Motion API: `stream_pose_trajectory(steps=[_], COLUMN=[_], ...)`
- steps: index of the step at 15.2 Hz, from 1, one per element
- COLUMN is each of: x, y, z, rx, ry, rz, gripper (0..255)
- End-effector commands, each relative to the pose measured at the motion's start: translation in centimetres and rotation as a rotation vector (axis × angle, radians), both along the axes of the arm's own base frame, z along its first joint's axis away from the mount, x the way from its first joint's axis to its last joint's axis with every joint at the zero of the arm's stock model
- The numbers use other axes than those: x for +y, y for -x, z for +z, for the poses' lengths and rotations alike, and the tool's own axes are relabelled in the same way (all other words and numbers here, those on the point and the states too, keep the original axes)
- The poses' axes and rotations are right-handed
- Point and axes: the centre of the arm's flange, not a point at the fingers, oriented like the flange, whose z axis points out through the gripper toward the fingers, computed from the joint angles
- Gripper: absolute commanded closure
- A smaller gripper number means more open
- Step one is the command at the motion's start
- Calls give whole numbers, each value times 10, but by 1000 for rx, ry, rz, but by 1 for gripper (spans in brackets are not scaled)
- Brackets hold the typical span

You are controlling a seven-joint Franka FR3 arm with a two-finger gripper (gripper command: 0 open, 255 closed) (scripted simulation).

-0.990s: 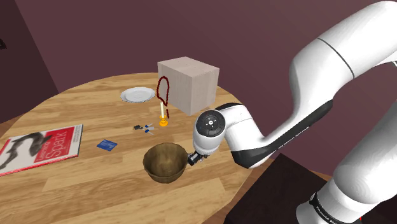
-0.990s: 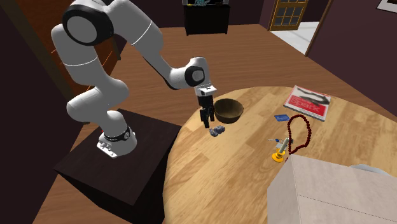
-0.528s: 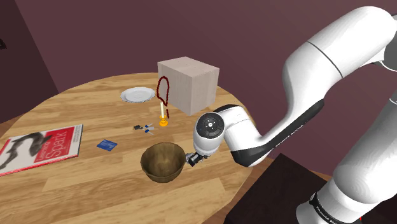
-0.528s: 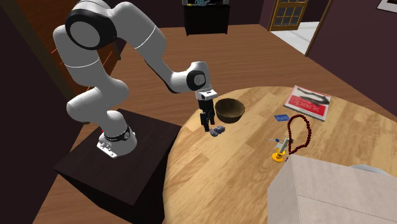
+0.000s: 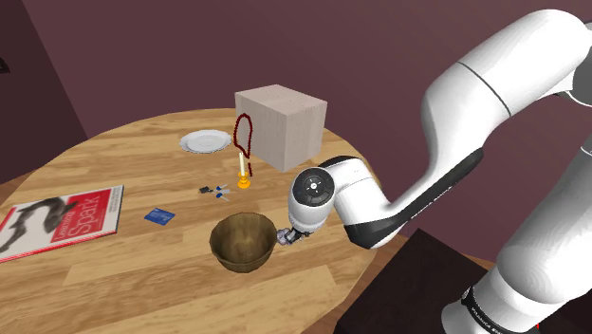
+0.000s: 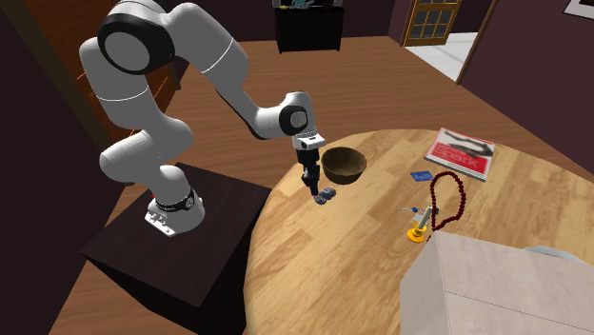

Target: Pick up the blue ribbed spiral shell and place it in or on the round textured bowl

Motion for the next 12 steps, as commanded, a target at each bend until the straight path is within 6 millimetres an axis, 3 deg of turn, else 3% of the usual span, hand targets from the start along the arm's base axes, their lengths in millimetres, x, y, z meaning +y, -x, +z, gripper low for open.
stream_pose_trajectory(steps=[1, 4, 5, 9, 12], x=[0, 0, 0, -12, -12], y=[0, 0, 0, -50, -59], z=[0, 0, 0, 17, 8], rx=[0, 0, 0, 173, 197], ry=[0, 0, 0, -201, -230], rz=[0, 0, 0, 417, 475], gripper=[255, 255, 0, 0, 0])
